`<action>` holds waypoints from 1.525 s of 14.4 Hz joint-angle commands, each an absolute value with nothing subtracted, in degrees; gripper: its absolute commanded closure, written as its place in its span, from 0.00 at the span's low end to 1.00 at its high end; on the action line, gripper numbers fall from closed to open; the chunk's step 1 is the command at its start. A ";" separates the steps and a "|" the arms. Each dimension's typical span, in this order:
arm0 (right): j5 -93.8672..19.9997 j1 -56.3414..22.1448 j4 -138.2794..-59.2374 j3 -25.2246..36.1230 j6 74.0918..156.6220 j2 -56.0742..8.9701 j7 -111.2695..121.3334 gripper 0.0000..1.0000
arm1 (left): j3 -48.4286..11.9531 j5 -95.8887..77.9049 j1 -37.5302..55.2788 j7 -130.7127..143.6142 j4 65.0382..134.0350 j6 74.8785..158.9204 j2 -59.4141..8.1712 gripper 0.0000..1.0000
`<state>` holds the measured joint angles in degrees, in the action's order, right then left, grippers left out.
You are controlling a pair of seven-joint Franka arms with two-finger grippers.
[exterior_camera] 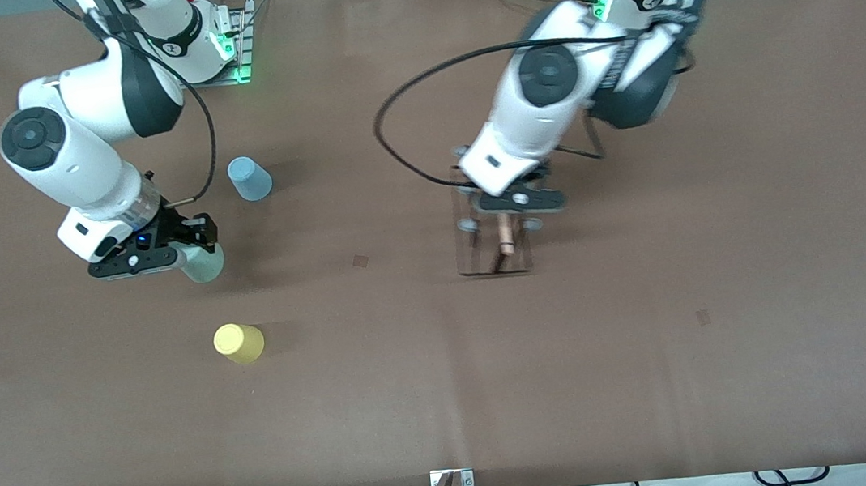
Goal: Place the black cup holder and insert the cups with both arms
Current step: 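Lift the teal cup with the right gripper while the left gripper drags the rack, then release the rack with the left gripper while the right gripper carries the cup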
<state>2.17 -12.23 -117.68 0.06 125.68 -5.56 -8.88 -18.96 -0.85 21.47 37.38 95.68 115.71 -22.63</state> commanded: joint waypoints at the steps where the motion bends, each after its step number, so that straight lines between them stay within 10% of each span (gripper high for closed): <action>1: 2.81 -11.34 -116.19 0.00 122.34 -4.49 -8.00 0.95 | -18.72 0.09 24.24 43.05 94.31 118.90 -24.08 0.99; 9: 2.20 -11.25 -116.28 -0.09 120.85 -4.57 -9.05 0.93 | -18.54 0.18 28.39 44.03 94.66 124.63 -28.30 0.95; 10: 1.33 -10.55 -116.11 -0.52 120.85 -4.40 -8.70 0.93 | -18.37 0.09 28.21 45.43 94.75 124.54 -28.39 0.77; 12: 1.23 -10.55 -115.93 -0.88 120.94 -4.75 -9.06 0.93 | -18.19 0.18 27.95 48.16 94.83 124.10 -28.13 0.00; 22: -0.09 -27.04 -107.96 -5.10 120.15 -8.41 -44.08 0.93 | -18.11 6.57 12.50 19.12 83.51 96.52 -19.69 0.00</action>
<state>0.44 -22.21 -113.27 -5.55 121.57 -5.11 -36.71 -17.82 3.47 16.19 28.11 86.17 100.11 -19.14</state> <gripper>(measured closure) 0.326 0.000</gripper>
